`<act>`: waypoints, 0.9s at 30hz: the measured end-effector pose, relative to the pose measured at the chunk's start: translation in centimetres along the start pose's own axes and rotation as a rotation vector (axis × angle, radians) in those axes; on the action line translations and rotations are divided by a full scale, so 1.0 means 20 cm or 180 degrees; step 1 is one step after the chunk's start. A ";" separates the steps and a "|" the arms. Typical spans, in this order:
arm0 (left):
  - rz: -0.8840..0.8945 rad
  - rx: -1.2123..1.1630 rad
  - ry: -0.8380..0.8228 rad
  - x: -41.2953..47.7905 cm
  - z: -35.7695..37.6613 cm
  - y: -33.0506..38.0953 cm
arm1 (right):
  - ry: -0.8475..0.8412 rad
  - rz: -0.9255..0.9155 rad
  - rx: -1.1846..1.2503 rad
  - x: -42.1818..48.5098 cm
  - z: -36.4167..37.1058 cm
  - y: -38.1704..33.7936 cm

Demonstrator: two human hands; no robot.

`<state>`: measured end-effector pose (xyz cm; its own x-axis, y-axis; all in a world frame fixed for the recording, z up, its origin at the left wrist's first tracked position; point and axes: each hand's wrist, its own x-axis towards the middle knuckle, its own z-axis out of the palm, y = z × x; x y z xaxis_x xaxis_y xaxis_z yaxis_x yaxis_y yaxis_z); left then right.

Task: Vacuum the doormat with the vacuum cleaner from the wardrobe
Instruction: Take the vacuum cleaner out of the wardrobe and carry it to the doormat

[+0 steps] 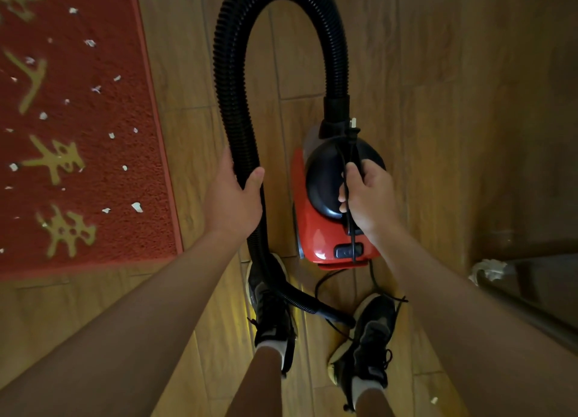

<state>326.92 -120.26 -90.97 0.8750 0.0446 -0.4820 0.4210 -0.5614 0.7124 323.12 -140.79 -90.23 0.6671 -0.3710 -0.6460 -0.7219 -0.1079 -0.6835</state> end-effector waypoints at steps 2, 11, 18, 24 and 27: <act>-0.0012 0.0048 0.0020 0.02 0.01 -0.01 | -0.0004 -0.0038 -0.0066 0.01 -0.01 0.01; -0.0022 -0.0024 0.0045 0.02 0.04 -0.02 | -0.0043 -0.0033 -0.0093 -0.01 0.00 0.05; -0.0013 -0.0069 -0.0029 0.00 0.01 0.00 | 0.0084 0.0019 -0.0211 -0.03 -0.04 0.06; 0.0019 -0.0060 0.0053 -0.04 0.02 0.02 | 0.0065 0.0122 -0.0367 -0.05 -0.07 0.03; -0.0004 -0.0057 0.0094 -0.05 0.02 0.03 | 0.0237 -0.0077 -0.0755 -0.05 -0.09 0.00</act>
<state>326.10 -120.88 -90.23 0.8810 0.0698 -0.4679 0.4262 -0.5464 0.7210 322.07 -142.18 -89.02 0.6757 -0.4318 -0.5975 -0.7347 -0.3278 -0.5940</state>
